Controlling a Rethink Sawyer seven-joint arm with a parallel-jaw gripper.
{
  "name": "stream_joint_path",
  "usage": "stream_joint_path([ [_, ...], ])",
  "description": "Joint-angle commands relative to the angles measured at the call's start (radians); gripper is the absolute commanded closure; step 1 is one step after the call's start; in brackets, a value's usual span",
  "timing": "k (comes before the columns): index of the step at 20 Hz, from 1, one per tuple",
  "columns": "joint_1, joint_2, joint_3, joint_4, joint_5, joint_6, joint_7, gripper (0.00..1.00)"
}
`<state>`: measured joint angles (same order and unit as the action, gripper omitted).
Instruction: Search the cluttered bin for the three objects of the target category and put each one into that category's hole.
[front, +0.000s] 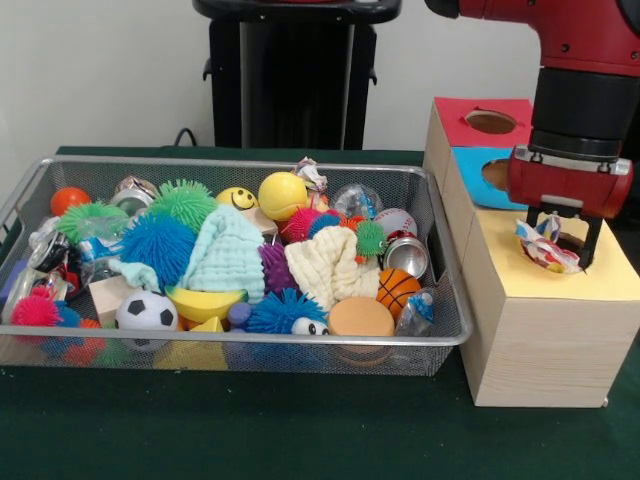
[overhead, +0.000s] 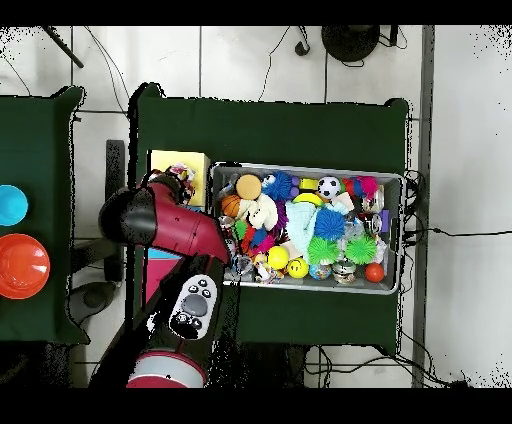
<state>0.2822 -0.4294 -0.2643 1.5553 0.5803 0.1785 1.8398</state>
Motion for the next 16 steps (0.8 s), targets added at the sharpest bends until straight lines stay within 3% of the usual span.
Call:
stream_joint_path([
  [1, -0.024, -0.019, 0.13, 0.093, -0.026, 0.092, 0.156, 0.0],
  [3, -0.014, -0.015, 0.114, 0.087, -0.033, 0.094, 0.154, 0.0],
  [4, -0.01, -0.014, 0.11, 0.09, -0.034, 0.083, 0.158, 1.0],
  [16, 0.012, -0.021, 0.072, 0.082, -0.037, 0.128, 0.161, 1.0],
])
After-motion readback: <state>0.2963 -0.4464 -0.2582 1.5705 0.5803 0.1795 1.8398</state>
